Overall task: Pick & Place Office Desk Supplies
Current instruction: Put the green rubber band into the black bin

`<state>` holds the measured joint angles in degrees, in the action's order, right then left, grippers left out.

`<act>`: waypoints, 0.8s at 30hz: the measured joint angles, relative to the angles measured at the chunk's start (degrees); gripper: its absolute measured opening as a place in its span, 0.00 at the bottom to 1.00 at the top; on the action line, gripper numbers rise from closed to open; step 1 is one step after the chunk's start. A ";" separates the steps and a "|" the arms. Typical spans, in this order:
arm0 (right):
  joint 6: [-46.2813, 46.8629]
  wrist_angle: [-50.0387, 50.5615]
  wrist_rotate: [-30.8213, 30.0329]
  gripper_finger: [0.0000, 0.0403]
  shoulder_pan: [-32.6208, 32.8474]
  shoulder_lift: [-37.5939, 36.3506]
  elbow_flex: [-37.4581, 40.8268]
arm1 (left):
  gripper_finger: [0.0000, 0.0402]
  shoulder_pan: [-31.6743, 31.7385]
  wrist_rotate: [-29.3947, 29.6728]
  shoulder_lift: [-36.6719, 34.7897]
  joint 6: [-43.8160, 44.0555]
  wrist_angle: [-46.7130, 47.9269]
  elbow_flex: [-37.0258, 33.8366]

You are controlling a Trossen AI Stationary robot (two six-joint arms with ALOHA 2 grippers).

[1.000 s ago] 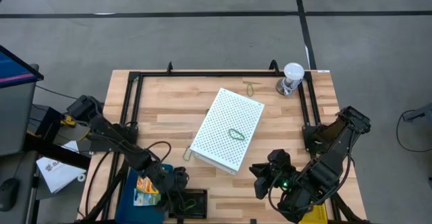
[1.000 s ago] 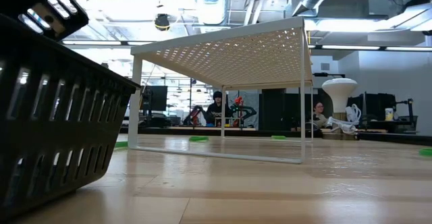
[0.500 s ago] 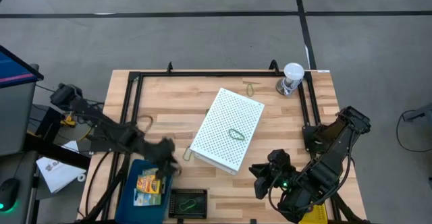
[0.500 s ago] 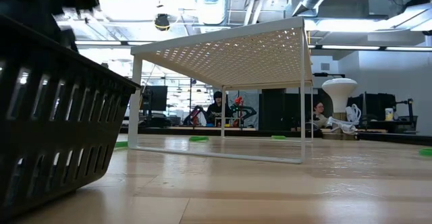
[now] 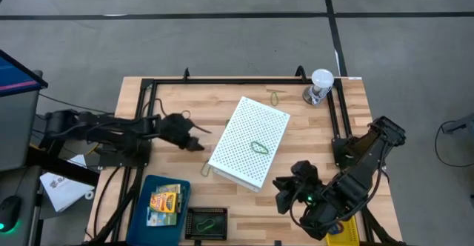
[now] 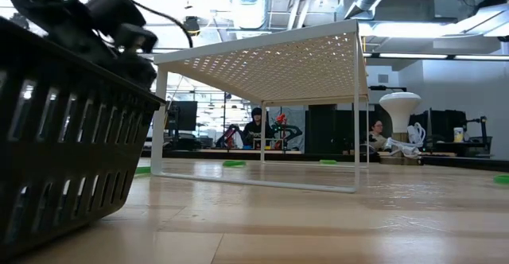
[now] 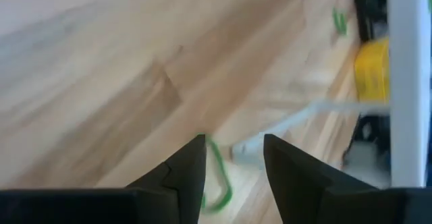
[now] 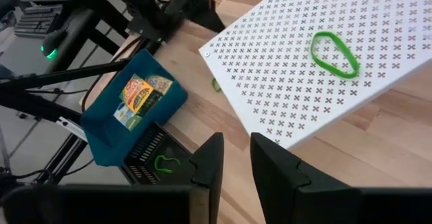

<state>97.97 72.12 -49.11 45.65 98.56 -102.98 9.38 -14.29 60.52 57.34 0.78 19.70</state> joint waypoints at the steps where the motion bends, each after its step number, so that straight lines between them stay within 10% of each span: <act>1: 0.00 0.00 0.28 0.18 -0.09 0.00 0.00 | 0.36 1.26 -0.95 0.89 1.30 -0.43 -0.01; 9: 0.20 -0.13 1.21 0.18 -0.03 -0.02 0.00 | 0.38 3.28 -11.19 8.07 12.96 -3.63 -0.04; 24: 2.14 -0.37 1.40 0.18 1.66 -0.02 0.00 | 0.58 2.17 -12.64 10.59 37.24 -5.70 0.50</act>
<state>100.11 71.75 -47.71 47.31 98.54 -102.98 11.55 -26.93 71.11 94.58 -4.92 20.21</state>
